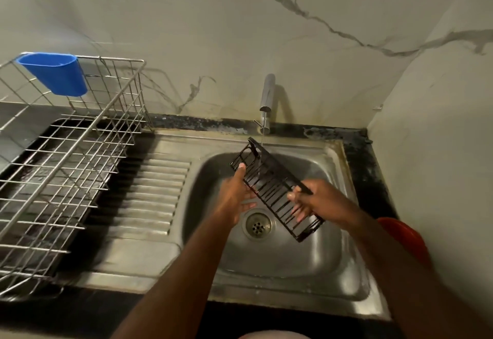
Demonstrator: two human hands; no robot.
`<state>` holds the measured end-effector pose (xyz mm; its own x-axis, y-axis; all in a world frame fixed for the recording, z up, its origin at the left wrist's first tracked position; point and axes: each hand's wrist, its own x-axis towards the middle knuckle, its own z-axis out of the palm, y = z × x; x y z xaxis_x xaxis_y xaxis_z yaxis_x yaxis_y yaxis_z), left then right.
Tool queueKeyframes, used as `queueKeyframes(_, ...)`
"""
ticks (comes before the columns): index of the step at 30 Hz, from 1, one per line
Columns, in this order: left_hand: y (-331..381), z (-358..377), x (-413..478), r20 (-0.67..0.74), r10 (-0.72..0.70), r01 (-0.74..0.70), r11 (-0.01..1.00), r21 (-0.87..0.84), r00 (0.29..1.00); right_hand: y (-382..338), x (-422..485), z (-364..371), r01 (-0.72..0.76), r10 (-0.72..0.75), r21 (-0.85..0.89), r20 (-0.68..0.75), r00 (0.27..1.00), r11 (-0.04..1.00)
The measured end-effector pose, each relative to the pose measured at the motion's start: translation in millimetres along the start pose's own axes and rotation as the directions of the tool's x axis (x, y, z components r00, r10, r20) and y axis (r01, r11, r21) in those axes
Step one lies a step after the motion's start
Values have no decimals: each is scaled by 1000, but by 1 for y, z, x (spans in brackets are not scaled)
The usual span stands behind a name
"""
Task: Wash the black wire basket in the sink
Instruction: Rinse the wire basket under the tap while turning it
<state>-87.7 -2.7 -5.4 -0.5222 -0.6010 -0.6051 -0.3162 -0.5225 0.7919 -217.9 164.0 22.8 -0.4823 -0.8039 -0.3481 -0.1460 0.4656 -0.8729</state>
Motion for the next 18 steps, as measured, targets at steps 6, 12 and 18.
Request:
queueKeyframes(6, 5, -19, 6, -264, 341, -256, 916, 308, 902, 4, 16, -35, -54, 45, 142, 68, 997, 988)
queueKeyframes(12, 39, -24, 3, -35, 362, -334, 890, 311, 932, -2, 32, -59, -22, 3, 174, 107, 994, 984)
queueKeyframes(18, 62, -31, 28, -36, 176, -169, 975, 145, 984, -4, 53, -72, -17, 4, 197, 64, 998, 980)
